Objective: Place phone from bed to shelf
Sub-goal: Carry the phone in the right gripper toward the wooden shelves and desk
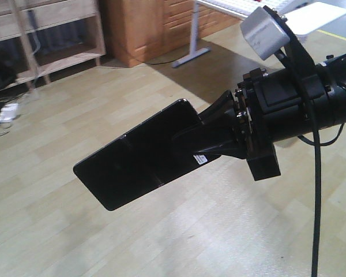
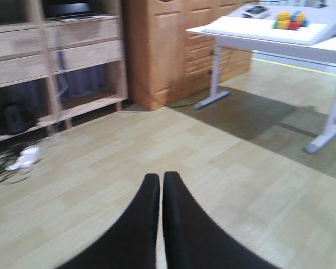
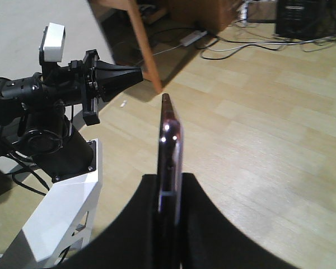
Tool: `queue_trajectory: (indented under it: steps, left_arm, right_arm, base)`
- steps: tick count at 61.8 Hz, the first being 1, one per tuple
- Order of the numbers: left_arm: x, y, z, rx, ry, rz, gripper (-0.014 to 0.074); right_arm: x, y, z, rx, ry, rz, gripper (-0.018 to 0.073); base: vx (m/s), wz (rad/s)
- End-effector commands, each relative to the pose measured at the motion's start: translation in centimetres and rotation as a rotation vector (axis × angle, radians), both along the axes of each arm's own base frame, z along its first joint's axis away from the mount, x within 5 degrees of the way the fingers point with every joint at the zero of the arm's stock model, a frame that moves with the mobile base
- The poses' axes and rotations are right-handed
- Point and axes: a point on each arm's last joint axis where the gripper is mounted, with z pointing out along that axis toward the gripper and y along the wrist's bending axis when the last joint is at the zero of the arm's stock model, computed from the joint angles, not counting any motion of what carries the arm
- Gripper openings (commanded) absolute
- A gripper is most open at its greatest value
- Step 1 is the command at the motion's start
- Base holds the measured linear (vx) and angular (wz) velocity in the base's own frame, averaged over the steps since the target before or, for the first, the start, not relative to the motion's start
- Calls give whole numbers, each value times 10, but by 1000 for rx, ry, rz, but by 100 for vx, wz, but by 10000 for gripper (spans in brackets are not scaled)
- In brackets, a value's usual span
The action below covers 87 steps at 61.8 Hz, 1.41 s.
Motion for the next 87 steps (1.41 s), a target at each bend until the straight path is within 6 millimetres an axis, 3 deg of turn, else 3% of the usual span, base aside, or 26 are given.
queue_trajectory:
  steps: [1, 46, 87]
  left_arm:
    - [0, 1, 6, -9, -72, 6, 1]
    - [0, 1, 6, -9, -72, 6, 1]
    - [0, 1, 6, -9, -72, 6, 1]
  right_arm:
    - [-14, 0, 21, 94, -9, 52, -4]
    - [-14, 0, 21, 94, -9, 52, -4]
    - [-14, 0, 21, 94, -9, 52, -4]
  base:
    - [21, -48]
    - [21, -38]
    - [24, -6]
